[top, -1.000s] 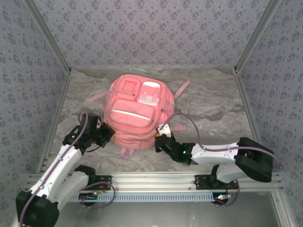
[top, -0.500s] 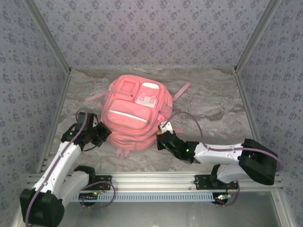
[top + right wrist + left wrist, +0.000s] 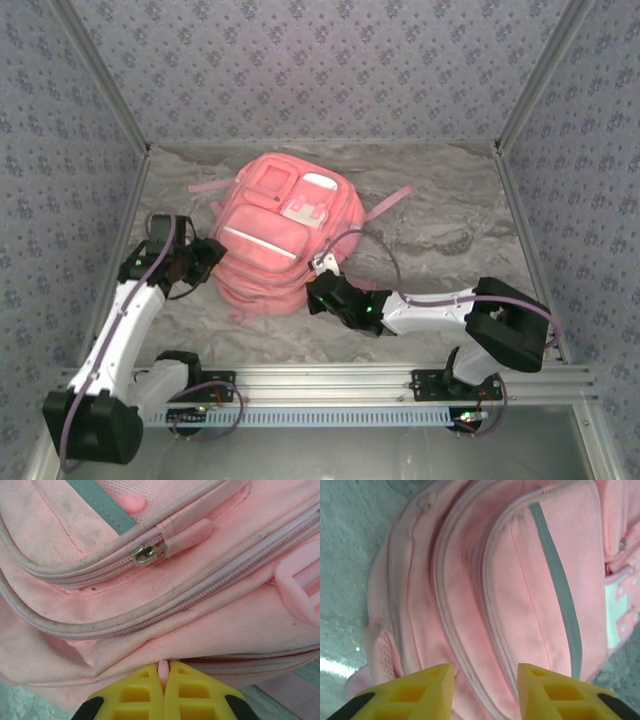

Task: Pack the student bag

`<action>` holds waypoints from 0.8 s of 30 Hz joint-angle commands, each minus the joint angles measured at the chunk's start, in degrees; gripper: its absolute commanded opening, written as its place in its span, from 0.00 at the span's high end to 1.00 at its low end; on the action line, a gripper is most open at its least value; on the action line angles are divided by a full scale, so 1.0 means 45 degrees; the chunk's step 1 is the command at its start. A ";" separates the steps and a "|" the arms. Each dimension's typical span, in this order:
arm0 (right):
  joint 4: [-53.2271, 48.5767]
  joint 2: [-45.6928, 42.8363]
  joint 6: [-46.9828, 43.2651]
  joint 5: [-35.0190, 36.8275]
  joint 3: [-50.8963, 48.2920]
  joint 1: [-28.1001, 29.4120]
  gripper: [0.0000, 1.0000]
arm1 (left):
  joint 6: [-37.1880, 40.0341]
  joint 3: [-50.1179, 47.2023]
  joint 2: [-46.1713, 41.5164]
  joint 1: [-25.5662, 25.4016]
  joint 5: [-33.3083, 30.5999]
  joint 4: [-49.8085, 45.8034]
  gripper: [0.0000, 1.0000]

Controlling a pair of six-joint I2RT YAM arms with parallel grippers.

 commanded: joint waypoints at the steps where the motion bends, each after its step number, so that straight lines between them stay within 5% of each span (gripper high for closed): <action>1: 0.0436 0.0189 0.0287 -0.0211 0.0560 0.0173 1.00 | -0.1674 -0.1183 -0.1510 -0.0171 0.0940 -0.0618 0.59; 7: 0.0529 0.0232 0.0364 -0.0142 0.0328 0.0214 1.00 | -0.4753 -0.2652 -0.3172 -0.2292 0.0376 0.0282 0.50; 14: 0.0496 0.0122 0.0365 0.0113 0.0264 0.0322 1.00 | -0.6098 -0.3329 -0.1972 -0.4174 -0.0486 0.2242 0.48; 24: 0.0492 0.0041 0.0365 0.0276 0.0117 0.0400 1.00 | -0.6309 -0.3429 -0.0382 -0.4889 -0.1174 0.3812 0.53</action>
